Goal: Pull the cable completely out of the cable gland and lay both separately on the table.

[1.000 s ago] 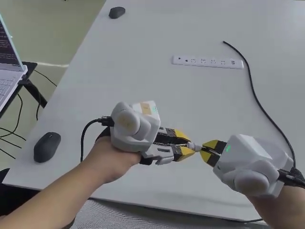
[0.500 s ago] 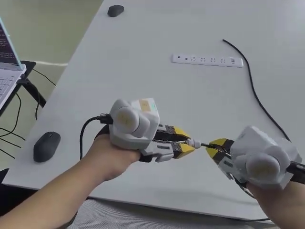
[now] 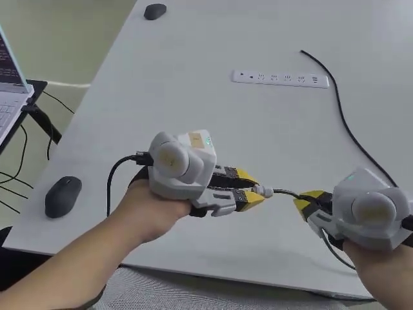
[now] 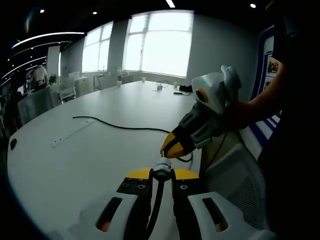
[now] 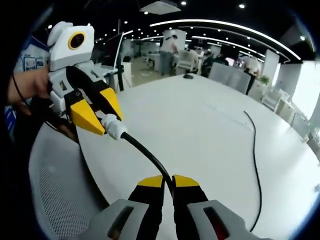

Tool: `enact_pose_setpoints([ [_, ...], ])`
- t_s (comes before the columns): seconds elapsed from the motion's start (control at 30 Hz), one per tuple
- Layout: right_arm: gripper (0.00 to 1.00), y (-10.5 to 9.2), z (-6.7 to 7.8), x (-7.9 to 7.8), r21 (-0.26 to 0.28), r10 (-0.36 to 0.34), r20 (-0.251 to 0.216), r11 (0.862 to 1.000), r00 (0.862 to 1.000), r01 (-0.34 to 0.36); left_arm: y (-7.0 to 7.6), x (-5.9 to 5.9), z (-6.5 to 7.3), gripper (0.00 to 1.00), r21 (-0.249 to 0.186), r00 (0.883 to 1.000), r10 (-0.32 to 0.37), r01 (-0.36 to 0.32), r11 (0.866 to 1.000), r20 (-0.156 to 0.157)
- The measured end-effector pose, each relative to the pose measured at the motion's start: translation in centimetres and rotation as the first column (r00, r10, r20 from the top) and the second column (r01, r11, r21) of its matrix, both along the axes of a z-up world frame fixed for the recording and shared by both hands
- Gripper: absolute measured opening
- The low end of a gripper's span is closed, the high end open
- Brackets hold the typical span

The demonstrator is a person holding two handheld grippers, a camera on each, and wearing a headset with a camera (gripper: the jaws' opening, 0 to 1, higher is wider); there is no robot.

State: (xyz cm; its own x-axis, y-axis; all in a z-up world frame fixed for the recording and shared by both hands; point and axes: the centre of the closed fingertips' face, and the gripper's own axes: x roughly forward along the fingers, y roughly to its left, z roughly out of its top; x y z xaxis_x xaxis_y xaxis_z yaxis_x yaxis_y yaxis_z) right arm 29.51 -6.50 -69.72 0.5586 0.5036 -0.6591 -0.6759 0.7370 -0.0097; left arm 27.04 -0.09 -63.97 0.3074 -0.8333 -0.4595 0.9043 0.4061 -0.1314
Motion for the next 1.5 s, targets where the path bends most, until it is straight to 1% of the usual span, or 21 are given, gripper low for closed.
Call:
enact_pose_setpoints([
  [0.07,0.0,-0.3,-0.3,0.1,0.021,-0.03,-0.02,0.999,0.999,0.03,0.0,0.0,0.0,0.15,0.0,1.0,-0.002,0.002,1.0,0.0],
  [0.13,0.0,-0.6,-0.7,0.1,0.027,-0.048,-0.035,0.998,0.998,0.049,0.0,0.0,0.0,0.15,0.002,1.0,-0.003,0.003,1.0,0.002],
  [0.23,0.0,-1.3,-1.5,0.1,0.044,-0.095,-0.076,0.994,0.993,0.098,0.0,0.0,-0.2,0.15,0.004,1.0,-0.004,0.004,1.0,0.001],
  [0.43,0.0,-2.1,-2.3,0.2,0.05,-0.148,-0.107,0.987,0.983,0.154,0.1,-0.1,-0.3,0.15,0.006,1.0,-0.008,0.008,1.0,0.0],
  [0.5,0.0,-2.3,-2.8,0.1,0.051,-0.172,-0.13,0.982,0.976,0.18,0.1,-0.1,-0.4,0.15,0.008,1.0,-0.008,0.008,1.0,0.001],
  [0.53,0.0,-2.4,-3.1,0.0,0.065,-0.196,-0.156,0.976,0.968,0.208,0.1,-0.1,-0.4,0.15,0.01,1.0,-0.01,0.01,1.0,0.004],
  [0.57,0.0,-2.4,-3.2,0.0,0.073,-0.201,-0.167,0.974,0.965,0.215,0.2,-0.1,-0.4,0.15,0.011,1.0,-0.011,0.011,1.0,0.005],
  [0.63,0.01,-2.4,-3.7,-0.2,0.093,-0.221,-0.203,0.966,0.954,0.243,0.2,-0.1,-0.5,0.15,0.01,1.0,-0.011,0.011,1.0,0.002],
  [0.7,0.01,-2.4,-3.9,-0.2,0.101,-0.225,-0.213,0.963,0.951,0.251,0.2,-0.1,-0.6,0.15,0.013,1.0,-0.012,0.012,1.0,0.003],
  [0.8,0.01,-2.3,-3.8,-0.3,0.094,-0.222,-0.205,0.965,0.953,0.245,0.3,-0.1,-0.8,0.15,0.011,1.0,-0.008,0.008,1.0,-0.005],
  [0.93,0.01,-2.4,-3.7,-0.4,0.101,-0.222,-0.206,0.964,0.953,0.246,0.3,-0.1,-0.8,0.15,0.012,1.0,-0.012,0.012,1.0,-0.006],
  [0.97,0.01,-2.4,-3.6,-0.4,0.1,-0.22,-0.203,0.965,0.954,0.244,0.3,0.0,-0.8,0.15,0.013,1.0,-0.015,0.015,1.0,0.0],
  [1.1,0.02,-2.3,-3.5,-0.4,0.104,-0.204,-0.197,0.968,0.959,0.227,0.5,0.1,-0.8,0.15,0.015,1.0,-0.011,0.011,1.0,-0.004],
  [1.13,0.02,-2.4,-3.3,-0.3,0.104,-0.2,-0.185,0.97,0.962,0.222,0.5,0.2,-0.8,0.15,0.017,1.0,-0.01,0.01,1.0,-0.005],
  [1.17,0.02,-2.4,-3.2,-0.3,0.094,-0.189,-0.175,0.974,0.966,0.208,0.6,0.2,-0.8,0.15,0.018,1.0,-0.01,0.01,1.0,-0.005],
  [1.23,0.02,-2.5,-3.0,-0.3,0.079,-0.181,-0.157,0.978,0.971,0.195,0.7,0.2,-0.9,0.15,0.019,1.0,-0.007,0.007,1.0,-0.006],
  [1.3,0.02,-2.5,-2.7,-0.4,0.07,-0.172,-0.151,0.98,0.973,0.184,0.6,0.3,-0.8,0.15,0.018,1.0,-0.009,0.009,1.0,-0.003],
  [1.4,0.02,-2.6,-2.2,-0.3,0.052,-0.147,-0.121,0.987,0.982,0.154,0.7,0.4,-0.7,0.15,0.012,1.0,0.0,0.0,1.0,-0.003],
  [1.5,0.03,-2.8,-1.6,-0.4,0.045,-0.138,-0.099,0.989,0.985,0.143,0.7,0.6,-0.5,0.15,0.011,1.0,0.004,-0.004,1.0,0.002],
])
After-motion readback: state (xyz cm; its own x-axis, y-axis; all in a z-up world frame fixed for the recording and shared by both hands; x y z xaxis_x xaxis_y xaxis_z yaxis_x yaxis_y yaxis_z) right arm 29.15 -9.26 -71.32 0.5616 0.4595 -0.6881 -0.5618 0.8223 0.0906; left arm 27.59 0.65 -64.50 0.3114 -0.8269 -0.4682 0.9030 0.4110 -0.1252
